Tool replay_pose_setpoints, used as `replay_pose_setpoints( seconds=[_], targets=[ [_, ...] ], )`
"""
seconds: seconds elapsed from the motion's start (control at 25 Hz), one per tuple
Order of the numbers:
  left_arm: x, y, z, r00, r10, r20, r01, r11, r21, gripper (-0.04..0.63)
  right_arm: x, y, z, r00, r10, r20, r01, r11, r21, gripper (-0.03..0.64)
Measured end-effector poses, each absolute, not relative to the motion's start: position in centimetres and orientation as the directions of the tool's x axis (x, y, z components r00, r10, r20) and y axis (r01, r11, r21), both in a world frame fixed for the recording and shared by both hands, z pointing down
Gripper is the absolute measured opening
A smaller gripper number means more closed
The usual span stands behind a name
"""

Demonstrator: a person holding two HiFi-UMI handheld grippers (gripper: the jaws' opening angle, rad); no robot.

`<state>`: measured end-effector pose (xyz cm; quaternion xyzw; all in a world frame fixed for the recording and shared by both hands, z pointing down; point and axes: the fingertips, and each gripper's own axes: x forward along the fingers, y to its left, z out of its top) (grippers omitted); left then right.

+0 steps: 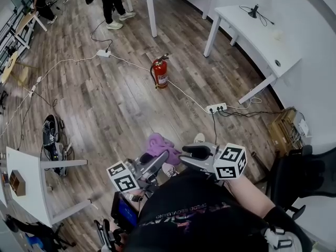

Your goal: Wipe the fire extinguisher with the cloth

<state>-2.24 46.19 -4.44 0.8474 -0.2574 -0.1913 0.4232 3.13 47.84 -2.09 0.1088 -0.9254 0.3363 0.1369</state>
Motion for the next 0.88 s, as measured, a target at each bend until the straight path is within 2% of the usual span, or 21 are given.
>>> replay_pose_setpoints(
  seconds=[0.16, 0.28, 0.44, 0.64, 0.88],
  targets=[
    [-0.4, 45.8, -5.3, 0.835, -0.539, -0.106, -0.257, -0.554, 0.792, 0.098, 2.6, 47.5, -2.6, -0.918, -0.101, 0.384, -0.289, 0.831, -0.474, 0.214],
    [1.0, 45.6, -5.6, 0.861, -0.498, -0.103, -0.241, -0.577, 0.780, 0.098, 2.3, 47.6, -2.3, -0.897, -0.083, 0.434, -0.273, 0.876, -0.398, 0.232],
    [2.8, 45.2, -5.5, 0.889, -0.446, -0.105, -0.204, -0.591, 0.780, 0.101, 2.5, 47.5, -2.0, -0.891, -0.049, 0.451, -0.247, 0.887, -0.391, 0.208],
    [5.3, 43.7, -5.6, 0.901, -0.420, -0.110, -0.183, -0.597, 0.781, 0.109, 4.8, 46.5, -2.2, -0.902, -0.022, 0.431, -0.243, 0.850, -0.467, 0.098],
    [7.4, 40.7, -5.5, 0.881, -0.458, -0.121, -0.195, -0.584, 0.788, 0.120, 9.5, 42.6, -3.2, -0.923, -0.059, 0.381, -0.266, 0.812, -0.519, 0.071]
  ],
)
